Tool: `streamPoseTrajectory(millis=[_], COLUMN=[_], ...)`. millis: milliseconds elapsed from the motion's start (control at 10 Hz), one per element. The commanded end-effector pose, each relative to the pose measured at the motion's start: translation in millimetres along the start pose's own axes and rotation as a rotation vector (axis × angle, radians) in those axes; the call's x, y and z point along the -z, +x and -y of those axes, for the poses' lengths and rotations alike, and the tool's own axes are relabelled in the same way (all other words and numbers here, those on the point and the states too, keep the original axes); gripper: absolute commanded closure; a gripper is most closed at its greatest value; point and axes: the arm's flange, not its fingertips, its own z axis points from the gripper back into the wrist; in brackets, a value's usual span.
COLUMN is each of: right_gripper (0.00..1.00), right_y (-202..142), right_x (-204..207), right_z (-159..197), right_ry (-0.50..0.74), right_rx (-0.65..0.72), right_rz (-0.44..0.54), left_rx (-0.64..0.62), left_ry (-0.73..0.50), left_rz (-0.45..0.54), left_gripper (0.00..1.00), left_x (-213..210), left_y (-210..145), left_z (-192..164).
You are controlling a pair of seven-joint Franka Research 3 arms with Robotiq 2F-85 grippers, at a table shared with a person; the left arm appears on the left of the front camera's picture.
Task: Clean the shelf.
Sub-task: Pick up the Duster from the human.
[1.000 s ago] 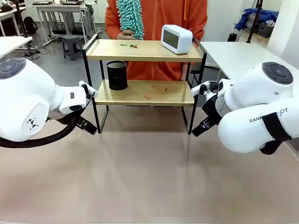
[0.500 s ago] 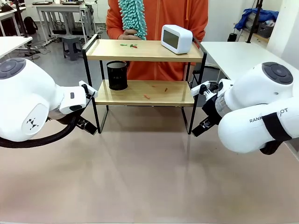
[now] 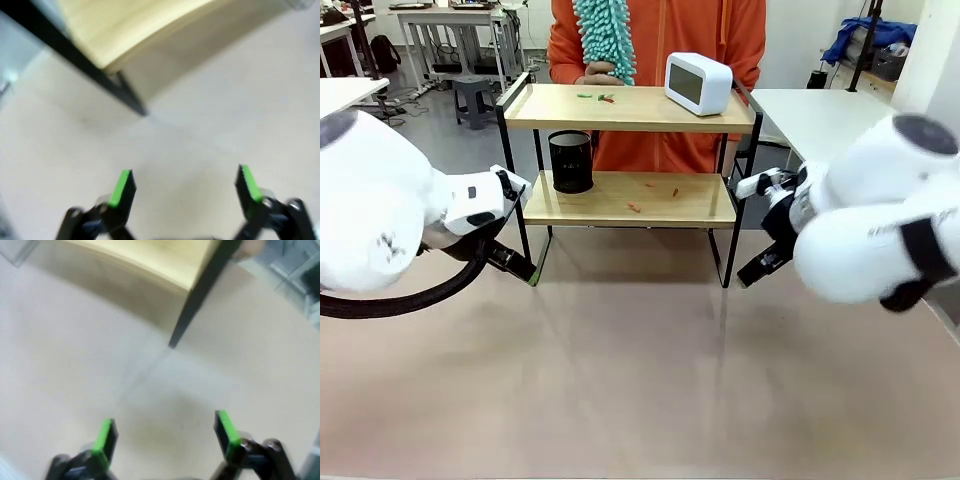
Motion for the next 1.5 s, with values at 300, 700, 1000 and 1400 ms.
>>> streamPoseTrajectory(millis=[300, 700, 1000, 1400], right_gripper=[0.0, 0.0, 0.0, 0.0], right_y=[-55.3, -170.8, -167.8, -167.8], right_x=[-174.6, -110.9, -174.1, -174.1], right_z=[149.6, 219.6, 226.7, 226.7], right_ry=[0.652, 0.451, 0.774, 0.774], right_rx=[0.62, 1.146, 0.877, 0.877], right_rz=[0.132, 0.408, 0.273, 0.273], left_rx=[-0.497, -1.069, -0.831, -0.831], left_ry=[-0.499, -0.524, -0.613, -0.613], left_rz=[0.265, 0.494, 0.421, 0.421], left_gripper=[0.0, 0.0, 0.0, 0.0], left_x=[-170.0, -126.8, -183.0, -183.0], left_y=[-69.3, -154.9, -155.7, -155.7], left_z=[-133.9, -212.4, -206.9, -206.9])
